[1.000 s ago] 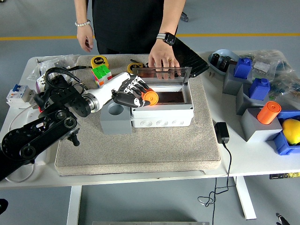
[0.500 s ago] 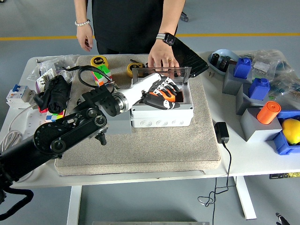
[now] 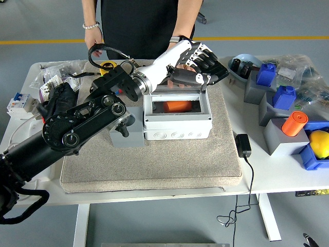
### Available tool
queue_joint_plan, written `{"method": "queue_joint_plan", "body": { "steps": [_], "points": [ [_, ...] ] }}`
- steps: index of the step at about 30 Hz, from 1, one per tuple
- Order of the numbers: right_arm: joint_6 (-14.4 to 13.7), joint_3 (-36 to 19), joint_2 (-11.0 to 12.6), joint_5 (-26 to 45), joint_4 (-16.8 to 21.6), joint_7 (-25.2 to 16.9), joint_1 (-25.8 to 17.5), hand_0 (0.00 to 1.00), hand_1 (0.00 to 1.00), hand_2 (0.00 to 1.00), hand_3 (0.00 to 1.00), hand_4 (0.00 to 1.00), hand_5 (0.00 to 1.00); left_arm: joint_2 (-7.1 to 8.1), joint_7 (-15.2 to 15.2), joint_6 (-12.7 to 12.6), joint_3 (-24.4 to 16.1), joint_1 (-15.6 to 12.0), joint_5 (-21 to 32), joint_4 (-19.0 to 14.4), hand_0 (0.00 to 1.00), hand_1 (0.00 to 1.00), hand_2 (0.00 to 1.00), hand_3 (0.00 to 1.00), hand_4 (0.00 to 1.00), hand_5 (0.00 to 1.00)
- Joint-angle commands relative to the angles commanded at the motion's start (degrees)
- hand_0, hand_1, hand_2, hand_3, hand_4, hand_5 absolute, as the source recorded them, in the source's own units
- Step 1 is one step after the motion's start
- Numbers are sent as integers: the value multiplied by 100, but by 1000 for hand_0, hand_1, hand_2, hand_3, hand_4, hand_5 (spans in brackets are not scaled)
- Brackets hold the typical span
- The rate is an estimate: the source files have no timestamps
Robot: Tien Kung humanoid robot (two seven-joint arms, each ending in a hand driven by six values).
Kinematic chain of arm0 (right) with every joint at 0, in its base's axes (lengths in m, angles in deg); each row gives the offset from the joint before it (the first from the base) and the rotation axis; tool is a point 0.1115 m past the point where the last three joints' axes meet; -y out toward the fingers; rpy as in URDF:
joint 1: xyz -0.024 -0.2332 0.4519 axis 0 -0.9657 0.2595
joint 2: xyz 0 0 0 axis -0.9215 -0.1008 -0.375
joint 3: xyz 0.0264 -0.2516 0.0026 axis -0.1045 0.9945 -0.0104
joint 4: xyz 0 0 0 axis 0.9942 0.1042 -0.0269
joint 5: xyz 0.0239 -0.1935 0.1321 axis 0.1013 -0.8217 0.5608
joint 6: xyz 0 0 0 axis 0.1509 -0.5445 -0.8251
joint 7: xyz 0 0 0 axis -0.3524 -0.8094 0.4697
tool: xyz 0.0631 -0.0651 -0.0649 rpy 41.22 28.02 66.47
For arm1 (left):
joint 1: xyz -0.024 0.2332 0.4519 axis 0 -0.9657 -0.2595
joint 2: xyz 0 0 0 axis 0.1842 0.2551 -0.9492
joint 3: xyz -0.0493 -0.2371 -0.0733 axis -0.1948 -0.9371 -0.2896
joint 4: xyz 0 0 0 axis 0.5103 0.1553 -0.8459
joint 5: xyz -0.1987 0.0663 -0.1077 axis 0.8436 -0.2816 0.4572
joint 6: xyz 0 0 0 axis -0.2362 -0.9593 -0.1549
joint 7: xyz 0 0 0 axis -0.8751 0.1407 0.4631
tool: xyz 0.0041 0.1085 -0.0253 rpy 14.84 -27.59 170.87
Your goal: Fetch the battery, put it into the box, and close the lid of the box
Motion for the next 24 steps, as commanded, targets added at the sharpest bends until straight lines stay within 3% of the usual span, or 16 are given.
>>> {"method": "queue_joint_plan", "body": {
  "steps": [2,3,9,14,15,20,21,24],
  "points": [
    [3,13,-1,16,-1,-1,1,659,638,638,535,875,440,-16,81,64,8,79,-308,186,752,762,690,636,874,125],
    [3,13,-1,15,-1,-1,0,660,638,638,535,875,440,-19,128,96,15,103,-440,251,873,852,813,772,919,351],
    [-2,17,2,8,1,-4,4,660,638,639,535,874,442,-9,309,123,123,197,-1209,656,877,853,809,785,920,382],
    [-1,-13,1,10,3,-9,-3,660,638,639,535,874,442,36,552,256,132,189,-1584,667,877,853,809,785,920,382],
    [-3,-16,1,5,3,-8,-3,660,638,639,535,874,442,40,590,286,127,191,-1619,657,847,814,782,747,921,388],
    [-10,-31,3,-33,8,-8,3,660,638,639,535,874,442,84,1066,679,79,217,-1951,538,847,814,782,747,921,388],
    [-11,-36,2,-38,9,-9,2,659,638,638,534,873,444,95,1159,768,73,217,-1990,512,736,732,721,675,922,392],
    [-12,-55,2,-43,13,-15,-6,659,638,638,534,873,444,145,1376,998,40,195,-2021,390,736,732,721,675,922,392]
  ]
}}
